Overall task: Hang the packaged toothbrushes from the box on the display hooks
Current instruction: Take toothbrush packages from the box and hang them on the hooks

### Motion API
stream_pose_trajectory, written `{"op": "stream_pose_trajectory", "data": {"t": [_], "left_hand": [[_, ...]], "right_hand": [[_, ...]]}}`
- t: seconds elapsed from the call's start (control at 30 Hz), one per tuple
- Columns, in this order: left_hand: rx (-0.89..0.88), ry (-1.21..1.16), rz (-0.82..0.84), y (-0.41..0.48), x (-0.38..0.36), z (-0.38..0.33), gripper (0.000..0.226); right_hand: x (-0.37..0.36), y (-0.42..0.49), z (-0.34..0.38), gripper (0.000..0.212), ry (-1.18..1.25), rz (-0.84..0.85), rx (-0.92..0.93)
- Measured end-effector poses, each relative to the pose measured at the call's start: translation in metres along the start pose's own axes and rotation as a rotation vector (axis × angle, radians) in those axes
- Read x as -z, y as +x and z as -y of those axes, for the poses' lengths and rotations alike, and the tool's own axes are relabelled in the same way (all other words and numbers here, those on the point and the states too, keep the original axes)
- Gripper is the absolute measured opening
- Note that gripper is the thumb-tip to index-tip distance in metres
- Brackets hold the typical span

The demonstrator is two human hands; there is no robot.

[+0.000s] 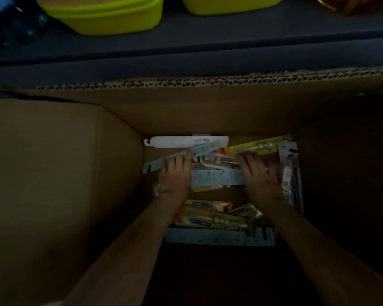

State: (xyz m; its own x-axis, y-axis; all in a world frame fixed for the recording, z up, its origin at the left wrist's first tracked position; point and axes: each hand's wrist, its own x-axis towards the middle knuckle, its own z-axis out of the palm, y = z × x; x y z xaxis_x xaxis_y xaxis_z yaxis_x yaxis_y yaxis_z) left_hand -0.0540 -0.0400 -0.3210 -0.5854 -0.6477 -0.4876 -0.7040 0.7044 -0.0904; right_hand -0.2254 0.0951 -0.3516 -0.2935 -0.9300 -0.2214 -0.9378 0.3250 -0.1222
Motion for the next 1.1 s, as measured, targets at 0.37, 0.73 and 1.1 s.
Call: {"op": "stream_pose_trajectory", "data": {"t": [0.37, 0.73, 1.1], "left_hand": [[-0.046, -0.182, 0.224, -0.030, -0.021, 0.000, 0.047], [0.032, -0.090, 0.224, -0.054, -0.006, 0.002, 0.044], [0.114, -0.265, 0.334, -0.114, 0.133, 0.004, 0.043]], "right_hand": [[0.030, -0.003, 0.035, 0.064, -0.071, 0.323, 0.036], [0.033, -0.014, 0.050, 0.039, -0.162, 0.400, 0.106], [0.185, -0.039, 0.042, 0.072, -0.226, 0.583, 0.052]]}}
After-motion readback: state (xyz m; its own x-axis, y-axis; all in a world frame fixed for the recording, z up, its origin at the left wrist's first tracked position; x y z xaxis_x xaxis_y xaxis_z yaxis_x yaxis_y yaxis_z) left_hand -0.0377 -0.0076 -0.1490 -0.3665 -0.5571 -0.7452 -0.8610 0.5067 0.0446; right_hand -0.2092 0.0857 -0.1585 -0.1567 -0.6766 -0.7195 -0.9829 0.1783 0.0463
